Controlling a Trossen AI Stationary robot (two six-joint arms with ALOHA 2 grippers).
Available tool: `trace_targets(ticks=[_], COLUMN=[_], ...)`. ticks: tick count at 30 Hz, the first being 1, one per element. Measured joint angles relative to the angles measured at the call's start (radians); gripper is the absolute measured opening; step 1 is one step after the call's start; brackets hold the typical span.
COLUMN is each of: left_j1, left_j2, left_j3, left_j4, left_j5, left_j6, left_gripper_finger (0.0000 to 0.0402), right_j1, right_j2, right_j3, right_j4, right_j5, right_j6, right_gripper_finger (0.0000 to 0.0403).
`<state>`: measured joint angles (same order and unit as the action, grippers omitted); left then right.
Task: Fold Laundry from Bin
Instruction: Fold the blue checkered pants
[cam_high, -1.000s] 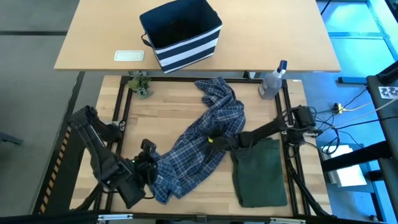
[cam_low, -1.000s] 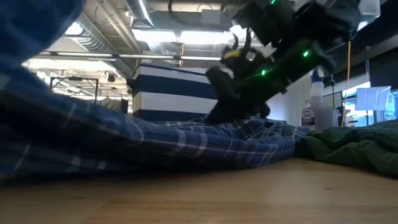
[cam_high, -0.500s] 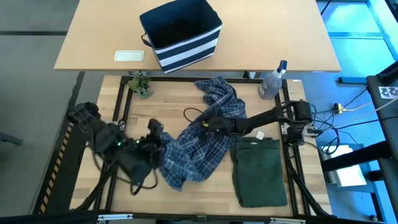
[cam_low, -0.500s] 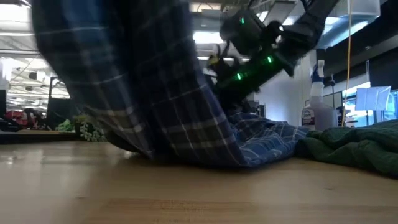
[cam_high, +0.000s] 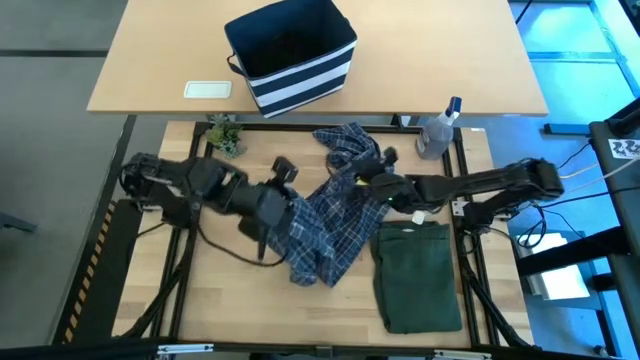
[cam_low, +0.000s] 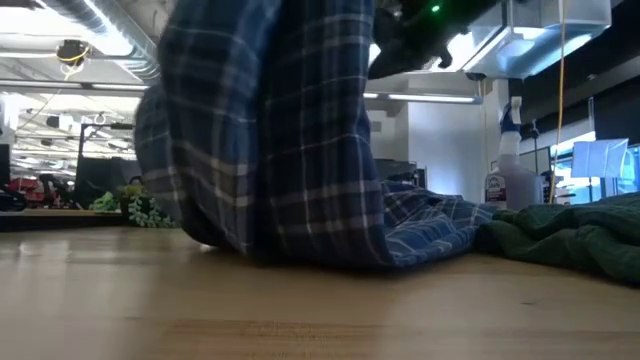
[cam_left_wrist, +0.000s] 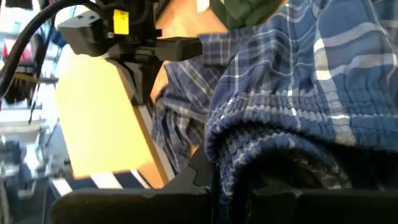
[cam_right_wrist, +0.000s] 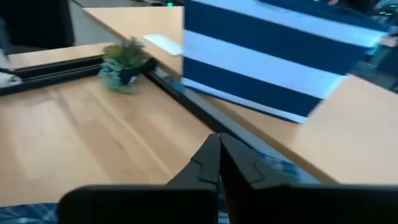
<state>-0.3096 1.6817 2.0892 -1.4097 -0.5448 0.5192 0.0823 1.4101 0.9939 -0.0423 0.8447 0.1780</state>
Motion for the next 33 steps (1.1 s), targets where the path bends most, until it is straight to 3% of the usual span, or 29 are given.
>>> trace_targets(ticks=[7,16,24,33], left_j1=[0.195,0.413,0.531,0.573], left_j2=[0.036,0.192,0.349,0.440], left_j3=[-0.004,-0.007,-0.007,-0.007], left_j4=[0.177,0.265,0.373,0.448], left_j5=[0.224,0.400,0.542,0.555], left_j6=[0.232,0.394,0.479,0.515], left_gripper_finger=[0.0005,0.0005,0.0007,0.0123], right_j1=[0.054,0.069,0.069,0.068], right_j2=[-0.096,-0.134,-0.136,-0.179], right_j3=[-0.001,-0.001,-0.001,-0.001], right_j4=[-0.209,-0.291,-0.380,-0.460], right_j5=[0.152,0.179,0.219,0.245], right_j6=[0.071,0.079,0.094,0.142], right_gripper_finger=[0.0005,0.0005,0.0005,0.0005])
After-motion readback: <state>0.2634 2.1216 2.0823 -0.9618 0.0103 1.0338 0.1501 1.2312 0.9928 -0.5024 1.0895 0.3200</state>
